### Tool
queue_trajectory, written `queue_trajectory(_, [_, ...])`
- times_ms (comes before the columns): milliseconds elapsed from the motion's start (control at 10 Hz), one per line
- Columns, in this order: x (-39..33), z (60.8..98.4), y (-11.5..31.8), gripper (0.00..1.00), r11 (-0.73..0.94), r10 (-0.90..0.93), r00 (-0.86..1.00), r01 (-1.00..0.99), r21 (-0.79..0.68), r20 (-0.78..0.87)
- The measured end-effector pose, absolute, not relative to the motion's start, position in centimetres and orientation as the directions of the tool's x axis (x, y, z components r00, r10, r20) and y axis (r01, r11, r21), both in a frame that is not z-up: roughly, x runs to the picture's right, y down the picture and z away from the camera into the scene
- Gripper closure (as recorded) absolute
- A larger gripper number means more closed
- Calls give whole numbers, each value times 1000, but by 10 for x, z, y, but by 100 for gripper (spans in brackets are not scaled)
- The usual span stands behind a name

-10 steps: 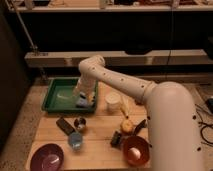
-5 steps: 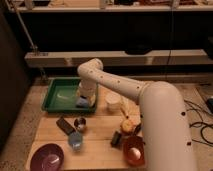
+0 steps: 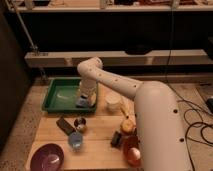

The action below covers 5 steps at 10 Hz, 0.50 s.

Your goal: Place sponge in table surface

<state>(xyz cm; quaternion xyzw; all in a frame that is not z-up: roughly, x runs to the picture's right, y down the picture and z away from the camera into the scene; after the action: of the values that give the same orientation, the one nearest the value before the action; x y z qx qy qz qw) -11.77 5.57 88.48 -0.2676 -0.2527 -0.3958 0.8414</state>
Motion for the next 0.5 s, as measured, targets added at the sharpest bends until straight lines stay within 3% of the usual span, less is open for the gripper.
queue_trajectory(500, [-121, 888, 58, 35, 567, -478, 604, 767, -301, 637])
